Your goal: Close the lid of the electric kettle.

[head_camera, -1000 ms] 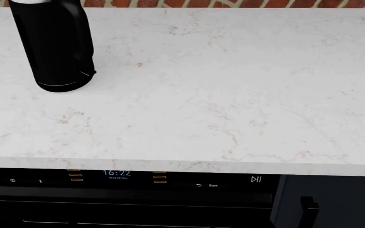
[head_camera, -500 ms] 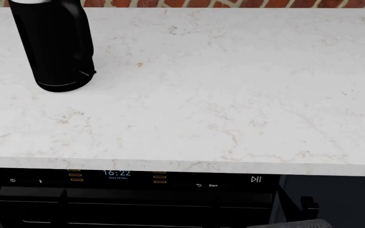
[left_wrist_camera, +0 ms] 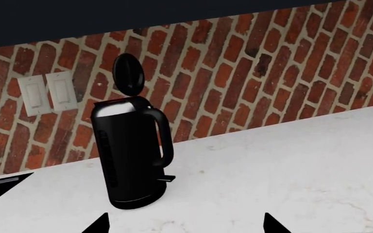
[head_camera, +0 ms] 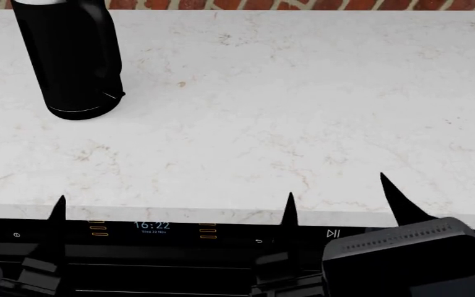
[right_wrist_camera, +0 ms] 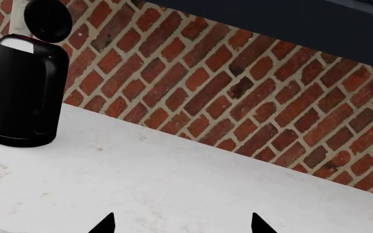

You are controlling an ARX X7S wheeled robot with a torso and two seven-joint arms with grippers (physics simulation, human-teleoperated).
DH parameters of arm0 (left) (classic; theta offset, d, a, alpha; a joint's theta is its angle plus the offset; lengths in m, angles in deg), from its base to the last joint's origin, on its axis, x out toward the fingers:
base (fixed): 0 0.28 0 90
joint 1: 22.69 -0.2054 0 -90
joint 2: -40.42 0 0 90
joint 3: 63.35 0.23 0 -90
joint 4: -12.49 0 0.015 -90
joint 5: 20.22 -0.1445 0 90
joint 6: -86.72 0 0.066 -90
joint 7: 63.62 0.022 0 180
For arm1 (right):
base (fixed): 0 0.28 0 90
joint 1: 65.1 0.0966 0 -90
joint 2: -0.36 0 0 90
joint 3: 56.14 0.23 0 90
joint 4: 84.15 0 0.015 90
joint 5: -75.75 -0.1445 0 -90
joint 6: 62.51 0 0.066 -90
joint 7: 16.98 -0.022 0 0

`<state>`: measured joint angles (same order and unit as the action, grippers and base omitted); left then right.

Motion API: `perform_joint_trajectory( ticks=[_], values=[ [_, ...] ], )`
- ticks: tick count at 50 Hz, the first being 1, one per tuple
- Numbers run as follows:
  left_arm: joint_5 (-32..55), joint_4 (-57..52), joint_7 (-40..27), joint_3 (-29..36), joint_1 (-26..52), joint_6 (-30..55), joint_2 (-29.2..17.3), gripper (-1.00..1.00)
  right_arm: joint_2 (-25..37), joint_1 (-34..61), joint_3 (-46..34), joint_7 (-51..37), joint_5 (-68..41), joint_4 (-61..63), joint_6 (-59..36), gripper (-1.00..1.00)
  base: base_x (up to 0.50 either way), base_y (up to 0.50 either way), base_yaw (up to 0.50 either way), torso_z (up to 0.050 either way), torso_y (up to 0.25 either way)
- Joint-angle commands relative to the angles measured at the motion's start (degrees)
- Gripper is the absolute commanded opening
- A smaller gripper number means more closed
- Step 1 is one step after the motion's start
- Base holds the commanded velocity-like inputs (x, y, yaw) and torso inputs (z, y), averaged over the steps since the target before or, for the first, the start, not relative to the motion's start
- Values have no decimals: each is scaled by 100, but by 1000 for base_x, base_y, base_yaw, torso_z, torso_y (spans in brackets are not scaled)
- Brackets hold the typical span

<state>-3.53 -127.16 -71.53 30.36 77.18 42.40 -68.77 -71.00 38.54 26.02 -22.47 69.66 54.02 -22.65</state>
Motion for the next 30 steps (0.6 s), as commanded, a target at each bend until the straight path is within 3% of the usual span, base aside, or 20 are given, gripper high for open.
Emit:
perform_joint_trajectory(
  ticks=[1,9,11,21,30],
  values=[
    [508,-677,-25,-292,796,1200,-113,100,199,757,48,101,-130,723,-1218,100,0,0,0,0,0],
    [1147,-1006,-48,-724,1512,2164,-111,100,302,1524,38,152,-348,1172,-2228,100,0,0,0,0,0],
    [1692,-1027,-353,-861,1823,2396,-291,100,390,1732,66,2,-635,1179,-2392,100,0,0,0,0,0],
    [2383,-893,-603,-1135,2619,3084,-418,100,899,2930,685,-1705,-3778,1170,-3309,100,0,0,0,0,0],
    [2772,-920,-745,-1343,2973,3406,-489,100,925,3682,919,-2728,-5301,1138,-3929,100,0,0,0,0,0]
  ],
)
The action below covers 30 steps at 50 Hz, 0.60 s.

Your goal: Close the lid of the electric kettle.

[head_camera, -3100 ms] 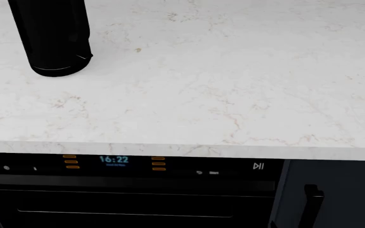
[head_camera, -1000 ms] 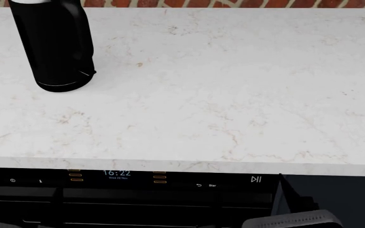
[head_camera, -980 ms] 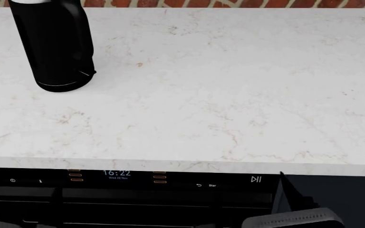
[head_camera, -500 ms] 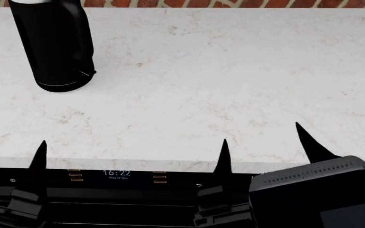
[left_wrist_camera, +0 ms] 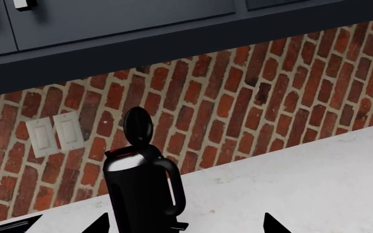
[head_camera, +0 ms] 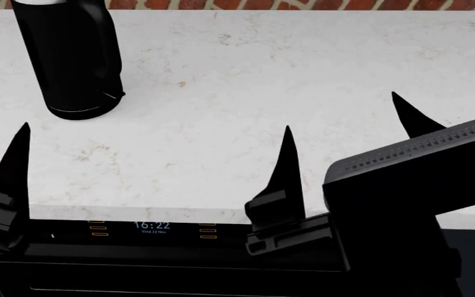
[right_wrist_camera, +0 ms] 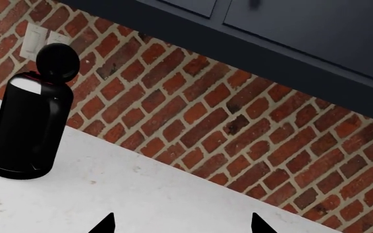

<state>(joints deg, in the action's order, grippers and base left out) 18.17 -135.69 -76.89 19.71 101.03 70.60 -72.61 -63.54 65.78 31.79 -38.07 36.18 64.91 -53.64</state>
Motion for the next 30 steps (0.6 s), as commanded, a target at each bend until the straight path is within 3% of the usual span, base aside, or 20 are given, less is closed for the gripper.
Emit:
perform_joint_trajectory(
  ticks=[1,7,30],
  values=[
    [619,-67,-222,-283,574,566,-114,100,210,984,377,-1279,-2141,47,-829,100,0,0,0,0,0],
    [745,-52,-309,-318,639,616,-140,100,360,1119,324,-1756,-2682,-23,-752,100,0,0,0,0,0],
    [1091,0,-613,-292,644,535,-319,100,657,1323,201,-2452,-3414,-148,-346,100,0,499,0,0,0]
  ],
)
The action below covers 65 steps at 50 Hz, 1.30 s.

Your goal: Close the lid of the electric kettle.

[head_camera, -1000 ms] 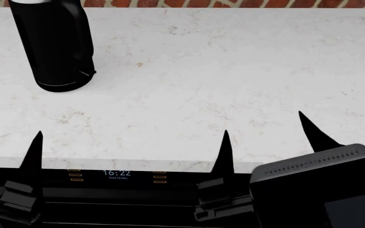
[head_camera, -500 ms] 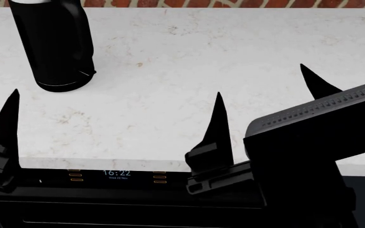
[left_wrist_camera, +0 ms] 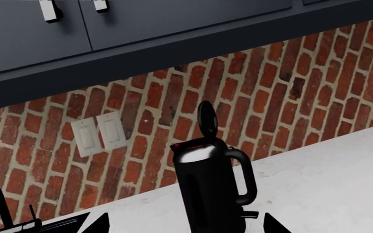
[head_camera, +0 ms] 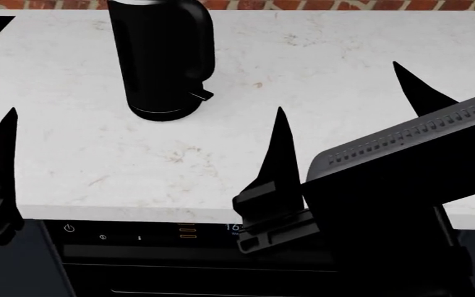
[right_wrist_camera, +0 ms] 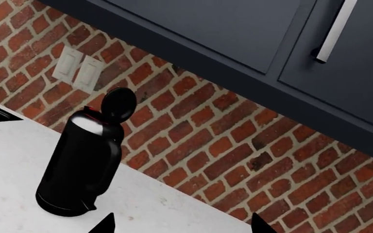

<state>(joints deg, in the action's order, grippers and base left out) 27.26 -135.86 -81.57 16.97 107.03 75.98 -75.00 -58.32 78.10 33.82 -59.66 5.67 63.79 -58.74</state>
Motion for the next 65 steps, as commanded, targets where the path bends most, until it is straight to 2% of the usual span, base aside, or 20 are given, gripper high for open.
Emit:
perform_joint_trajectory(
  ticks=[1,8,11,14,36,61,65],
  values=[
    [197,21,-156,-18,43,-9,-87,100,154,75,-26,-289,-333,-33,188,100,0,500,0,0,0],
    [419,-2,-284,-114,153,96,-123,100,267,45,-130,-395,-77,-3,333,100,0,431,0,0,0],
    [521,-2,-344,-147,204,134,-131,100,241,110,25,-590,-366,-84,330,100,0,0,0,0,0],
    [533,9,-377,-93,185,78,-160,100,335,247,-217,-585,-157,123,338,100,57,0,0,0,0],
    [749,101,-525,-44,22,-222,-314,100,455,324,-833,-658,-39,-27,526,100,485,1,0,0,0],
    [1203,124,-801,-161,79,-310,-448,100,508,583,-965,-1166,-597,-140,556,100,488,6,0,0,1],
    [1357,108,-886,-220,120,-271,-457,100,527,581,-923,-1217,-764,-101,646,100,55,0,0,0,3]
  ],
)
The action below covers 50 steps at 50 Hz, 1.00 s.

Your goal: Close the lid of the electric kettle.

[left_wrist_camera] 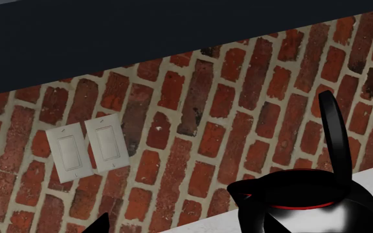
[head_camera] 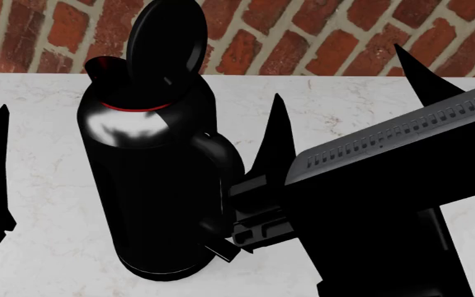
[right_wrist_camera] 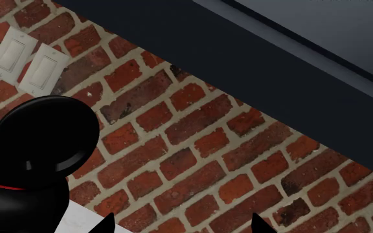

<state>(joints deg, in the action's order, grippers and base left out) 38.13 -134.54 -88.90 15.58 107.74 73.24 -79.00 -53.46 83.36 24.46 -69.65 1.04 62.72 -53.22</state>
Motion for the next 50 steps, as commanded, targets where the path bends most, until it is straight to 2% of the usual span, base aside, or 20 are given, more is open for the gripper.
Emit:
perform_joint_trajectory(
  ticks=[1,11,16,24,50],
  values=[
    [269,-24,-156,-77,35,-12,-64,100,50,64,10,-179,-259,-27,117,100,0,0,0,0,0],
    [236,40,-184,5,-52,-179,-146,100,-9,256,-475,1046,859,-822,701,100,0,0,0,0,0],
    [159,-1,-254,124,-135,-210,-211,100,-151,538,-1152,1771,1562,-1508,1009,100,0,0,0,0,0],
    [144,90,-307,91,-236,-332,-266,100,-418,960,-1416,2030,1521,-2036,871,100,0,0,0,0,0],
    [41,173,-342,120,-445,-708,-441,100,-869,1745,-2352,3100,2254,-3606,1346,100,0,0,0,0,0]
  ],
)
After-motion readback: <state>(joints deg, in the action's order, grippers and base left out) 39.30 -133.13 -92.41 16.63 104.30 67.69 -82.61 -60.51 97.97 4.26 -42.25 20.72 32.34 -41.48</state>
